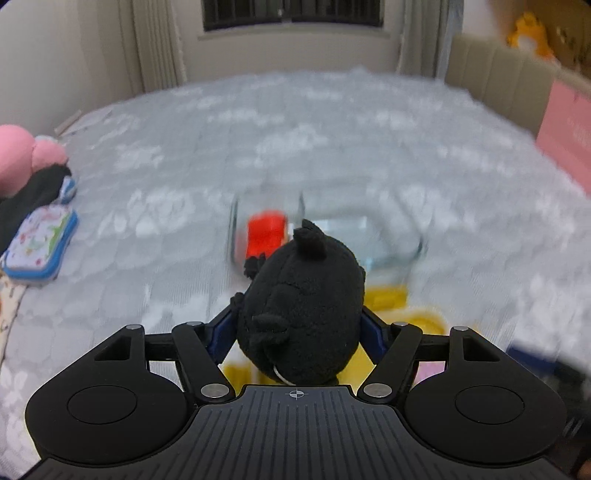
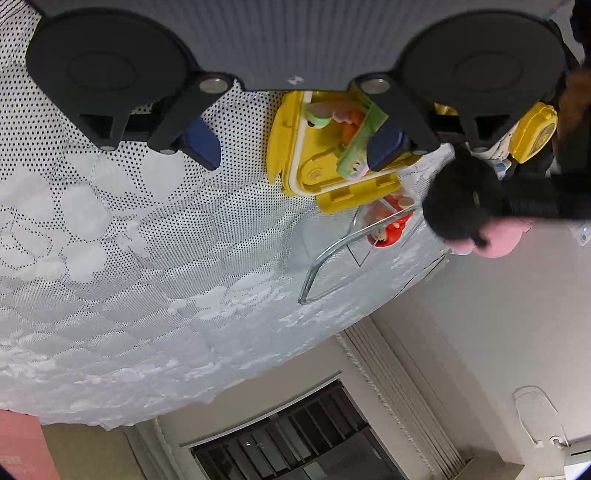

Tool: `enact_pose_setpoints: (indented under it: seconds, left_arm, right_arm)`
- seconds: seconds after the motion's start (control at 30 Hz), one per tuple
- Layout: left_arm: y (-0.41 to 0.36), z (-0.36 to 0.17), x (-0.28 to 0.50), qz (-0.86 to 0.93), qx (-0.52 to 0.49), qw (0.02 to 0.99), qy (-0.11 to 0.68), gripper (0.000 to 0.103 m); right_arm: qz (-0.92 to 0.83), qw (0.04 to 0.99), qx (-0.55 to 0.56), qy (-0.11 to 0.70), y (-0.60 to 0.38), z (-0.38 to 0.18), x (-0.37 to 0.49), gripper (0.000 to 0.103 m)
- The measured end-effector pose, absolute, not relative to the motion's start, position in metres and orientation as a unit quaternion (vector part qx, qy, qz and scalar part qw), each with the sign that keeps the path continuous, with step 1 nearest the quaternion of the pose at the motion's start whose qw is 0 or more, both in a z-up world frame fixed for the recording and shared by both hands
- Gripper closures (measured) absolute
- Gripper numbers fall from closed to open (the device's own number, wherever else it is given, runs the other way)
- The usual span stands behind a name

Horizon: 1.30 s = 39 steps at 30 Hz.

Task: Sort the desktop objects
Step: 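Close the left tool on the black plush toy in the tray, then carry the black plush into the glass container and open the left tool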

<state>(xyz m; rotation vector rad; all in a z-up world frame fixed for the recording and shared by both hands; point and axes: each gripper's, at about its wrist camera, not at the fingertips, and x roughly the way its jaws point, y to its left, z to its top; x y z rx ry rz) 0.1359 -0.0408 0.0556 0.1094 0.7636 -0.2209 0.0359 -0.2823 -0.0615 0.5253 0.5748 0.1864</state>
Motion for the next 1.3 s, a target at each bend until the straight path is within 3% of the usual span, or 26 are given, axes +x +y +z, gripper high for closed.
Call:
enact_pose_setpoints:
  seconds: [0.37,0.73,1.03,1.13,1.3]
  left_arm:
    - [-0.077,0.087,0.196,-0.134,0.007,0.947,0.292,0.03]
    - [-0.103,0.027,0.242,-0.11,0.05,0.914,0.387,0.029]
    - [-0.1,0.02,0.239,-0.103,0.057,0.915,0.385,0.02]
    - [-0.097,0.038,0.233,-0.107,0.048,0.924,0.363,0.009]
    - [-0.103,0.056,0.226,-0.118,0.049,0.931,0.341,0.01]
  right_arm:
    - [0.099,0.921,0.252,0.279,-0.277,-0.059,0.03,0.014]
    - [0.095,0.916,0.282,0.268,-0.292,-0.061,0.03,0.013]
    - [0.096,0.913,0.288,0.272,-0.294,-0.065,0.031,0.013]
    - [0.096,0.913,0.288,0.273,-0.293,-0.066,0.032,0.012]
    - [0.098,0.913,0.288,0.273,-0.292,-0.068,0.032,0.011]
